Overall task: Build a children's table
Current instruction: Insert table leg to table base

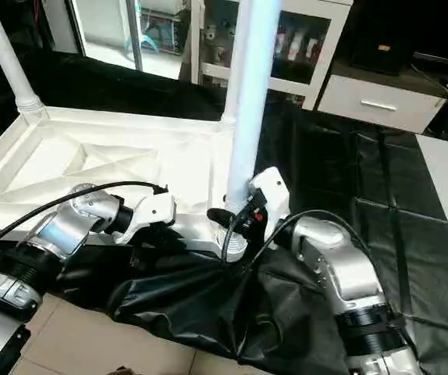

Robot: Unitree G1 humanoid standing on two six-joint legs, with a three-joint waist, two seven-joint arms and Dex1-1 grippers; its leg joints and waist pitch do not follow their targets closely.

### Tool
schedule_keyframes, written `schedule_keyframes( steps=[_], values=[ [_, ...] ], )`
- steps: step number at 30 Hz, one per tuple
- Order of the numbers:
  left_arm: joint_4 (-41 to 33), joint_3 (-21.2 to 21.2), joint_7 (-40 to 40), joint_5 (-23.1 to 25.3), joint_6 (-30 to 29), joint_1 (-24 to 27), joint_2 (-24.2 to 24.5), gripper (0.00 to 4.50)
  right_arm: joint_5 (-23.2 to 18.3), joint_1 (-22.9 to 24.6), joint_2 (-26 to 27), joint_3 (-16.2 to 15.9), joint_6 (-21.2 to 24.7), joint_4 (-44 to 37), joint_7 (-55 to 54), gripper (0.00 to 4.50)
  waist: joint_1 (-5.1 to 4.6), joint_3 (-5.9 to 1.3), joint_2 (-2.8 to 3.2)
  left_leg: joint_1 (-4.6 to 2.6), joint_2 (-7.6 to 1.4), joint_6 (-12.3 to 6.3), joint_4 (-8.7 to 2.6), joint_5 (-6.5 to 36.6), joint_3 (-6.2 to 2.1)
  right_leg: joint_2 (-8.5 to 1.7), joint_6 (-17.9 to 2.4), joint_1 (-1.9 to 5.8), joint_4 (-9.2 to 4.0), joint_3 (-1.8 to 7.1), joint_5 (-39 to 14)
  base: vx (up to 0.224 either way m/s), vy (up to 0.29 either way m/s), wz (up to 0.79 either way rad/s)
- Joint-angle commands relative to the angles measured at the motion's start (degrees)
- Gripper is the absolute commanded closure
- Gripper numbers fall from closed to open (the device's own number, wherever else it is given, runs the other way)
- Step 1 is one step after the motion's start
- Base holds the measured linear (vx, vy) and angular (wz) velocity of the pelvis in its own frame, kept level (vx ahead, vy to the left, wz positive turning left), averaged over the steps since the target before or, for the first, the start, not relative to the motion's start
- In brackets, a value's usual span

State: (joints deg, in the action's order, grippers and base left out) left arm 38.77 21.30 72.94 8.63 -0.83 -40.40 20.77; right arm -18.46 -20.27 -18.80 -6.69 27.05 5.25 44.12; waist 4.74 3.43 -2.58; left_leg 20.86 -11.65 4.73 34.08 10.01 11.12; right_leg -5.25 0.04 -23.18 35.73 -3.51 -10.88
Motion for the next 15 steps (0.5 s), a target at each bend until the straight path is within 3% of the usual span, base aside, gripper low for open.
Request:
schedule_keyframes(
  steps=[1, 7, 15],
  values=[
    [0.2, -2.5, -2.4, -3.5, 0.1, 1.8, -1.8, 4.5, -0.4, -0.6, 0.4, 0.6, 0.1, 1.3, -0.5, 2.63, 0.03, -3.18, -0.41, -0.5, -1.69, -0.51, -4.78, 15.5, -0.96, -3.32, -9.4, 2.14, -5.1, 2.59, -17.5, 0.0, 0.0, 0.0],
    [0.2, -5.1, -3.8, -6.1, 1.1, 2.3, -3.3, 4.5, -0.5, -0.4, 0.7, 0.3, -0.1, 1.6, -0.3, 2.63, -0.09, -3.12, -0.38, -0.56, -1.75, -0.5, -4.85, 16.0, -0.96, -3.3, -9.3, 2.02, -5.23, 2.65, -17.9, 0.0, 0.0, 0.0],
    [-0.2, -3.7, -2.5, -4.0, 1.5, 2.8, -2.0, 4.5, -0.1, -0.3, 0.3, 0.3, -0.1, 1.7, 0.7, 2.63, -0.09, -3.12, -0.4, -0.54, -1.74, -0.95, -4.88, 15.3, -0.87, -3.32, -9.5, 2.06, -5.24, 2.67, -17.2, 0.0, 0.0, 0.0]
  ],
)
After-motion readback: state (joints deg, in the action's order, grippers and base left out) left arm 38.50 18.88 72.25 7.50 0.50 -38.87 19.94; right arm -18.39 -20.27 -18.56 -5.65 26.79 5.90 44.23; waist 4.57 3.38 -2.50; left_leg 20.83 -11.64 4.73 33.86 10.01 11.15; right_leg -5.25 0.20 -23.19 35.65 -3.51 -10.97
